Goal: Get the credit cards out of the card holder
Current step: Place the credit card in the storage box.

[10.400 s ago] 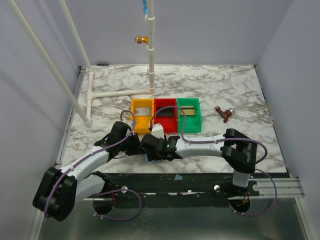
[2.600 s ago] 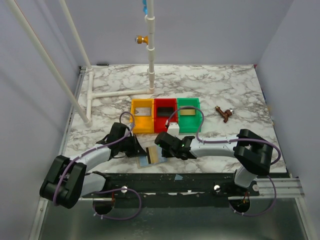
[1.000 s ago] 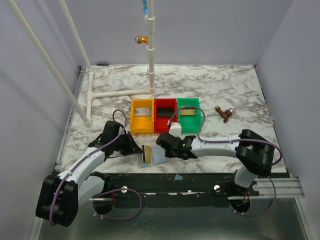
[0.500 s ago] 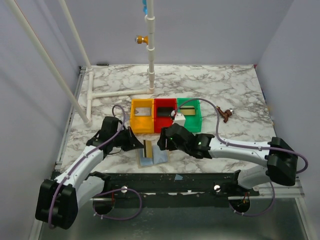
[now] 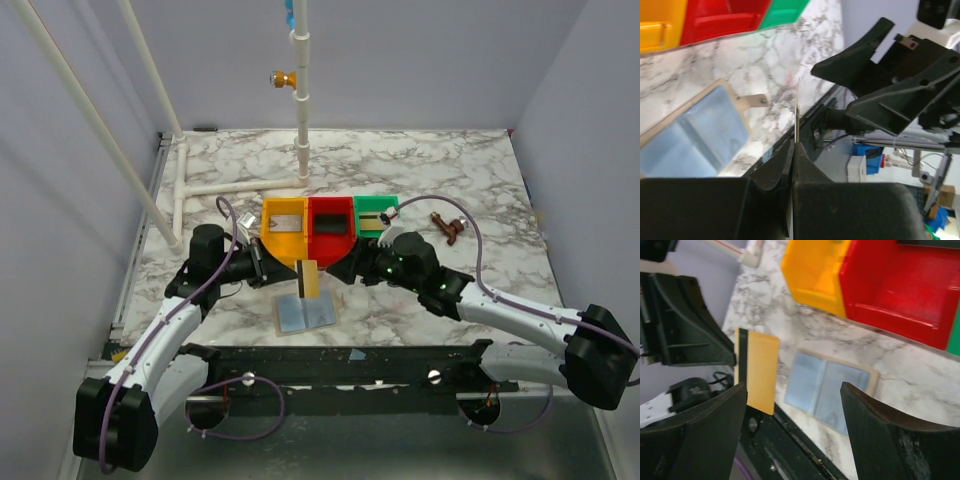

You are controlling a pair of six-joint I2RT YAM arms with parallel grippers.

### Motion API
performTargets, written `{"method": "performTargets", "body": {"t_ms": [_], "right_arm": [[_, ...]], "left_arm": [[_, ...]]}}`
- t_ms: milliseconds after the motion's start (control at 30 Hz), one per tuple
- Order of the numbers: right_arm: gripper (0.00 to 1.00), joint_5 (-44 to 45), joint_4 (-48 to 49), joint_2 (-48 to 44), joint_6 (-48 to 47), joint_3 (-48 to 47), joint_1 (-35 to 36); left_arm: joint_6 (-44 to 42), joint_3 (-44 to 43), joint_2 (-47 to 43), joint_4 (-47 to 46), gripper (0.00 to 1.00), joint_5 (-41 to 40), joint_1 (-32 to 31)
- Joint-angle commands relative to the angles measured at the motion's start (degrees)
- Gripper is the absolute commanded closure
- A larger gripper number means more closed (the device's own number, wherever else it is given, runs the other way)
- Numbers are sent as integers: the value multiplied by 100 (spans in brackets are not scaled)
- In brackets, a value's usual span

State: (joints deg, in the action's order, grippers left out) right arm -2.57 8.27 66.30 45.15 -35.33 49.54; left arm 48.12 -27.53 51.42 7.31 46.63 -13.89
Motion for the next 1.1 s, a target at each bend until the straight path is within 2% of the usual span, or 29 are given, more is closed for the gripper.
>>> {"method": "performTargets", "body": {"t_ms": [0,133,233,533,667,1000,1067], "right_arm": [[22,-1230,1194,-156,270,193,-65],[27,-1588,1861,-15,634,356,-94],[38,-1711,2097,160,820,377,-94],[43,-2006,2718,464,1161,482,-94],[51,-2100,2978,549,1298,557,-94],[66,-1964,2930,464,1359,618,-94],[72,-1930,2838,464,1333,586,-93]], "left_arm": [[742,131,-139,-1137,100,806,79],[935,148,-106,-1389,100,916,79],[1211,228,-88,-1779,100,1030,79],[1454,286,-79,-2119,100,1133,79],[1479,303,-62,-2171,100,1142,79],[1529,367,-29,-2272,100,1176,79],[1559,394,-27,-2327,100,1212,79]]}}
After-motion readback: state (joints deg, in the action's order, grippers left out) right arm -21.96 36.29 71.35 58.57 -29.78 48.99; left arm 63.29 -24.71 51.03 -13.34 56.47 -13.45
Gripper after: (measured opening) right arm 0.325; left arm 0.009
